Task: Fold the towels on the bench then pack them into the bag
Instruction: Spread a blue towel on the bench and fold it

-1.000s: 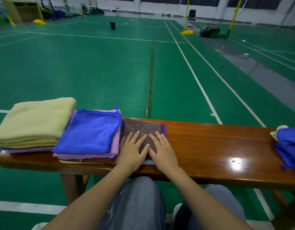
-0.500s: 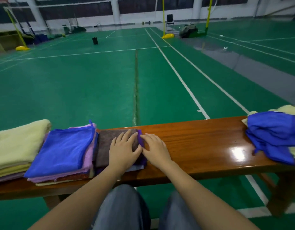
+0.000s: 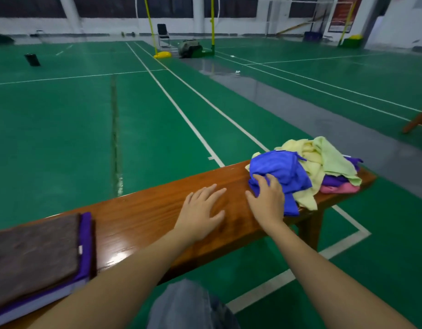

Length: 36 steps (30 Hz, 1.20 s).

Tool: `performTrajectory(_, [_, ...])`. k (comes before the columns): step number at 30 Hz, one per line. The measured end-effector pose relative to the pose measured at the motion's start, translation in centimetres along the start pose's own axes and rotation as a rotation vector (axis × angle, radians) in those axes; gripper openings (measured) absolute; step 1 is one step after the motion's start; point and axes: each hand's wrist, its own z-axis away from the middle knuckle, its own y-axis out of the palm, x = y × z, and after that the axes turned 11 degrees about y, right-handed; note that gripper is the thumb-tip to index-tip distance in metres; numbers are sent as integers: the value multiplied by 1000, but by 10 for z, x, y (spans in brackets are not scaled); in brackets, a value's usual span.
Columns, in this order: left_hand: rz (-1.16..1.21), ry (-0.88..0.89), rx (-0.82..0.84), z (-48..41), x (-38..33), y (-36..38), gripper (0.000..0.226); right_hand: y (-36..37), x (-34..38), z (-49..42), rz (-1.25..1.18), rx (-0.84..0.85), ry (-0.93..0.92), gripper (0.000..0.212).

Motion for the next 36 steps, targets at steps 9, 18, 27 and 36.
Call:
performTrajectory(9, [71, 54, 80, -51, -34, 29, 57, -9, -41, -40, 204, -70, 67, 62])
performTrajectory(18, [93, 49, 114, -56, -32, 31, 56, -10, -38, -55, 208, -26, 96, 56])
performTrajectory(27, [113, 12, 152, -48, -26, 27, 54, -2, -36, -63, -87, -294, 156, 21])
performTrajectory(36, [90, -24, 96, -31, -12, 12, 56, -1, -7, -37, -140, -345, -35, 9])
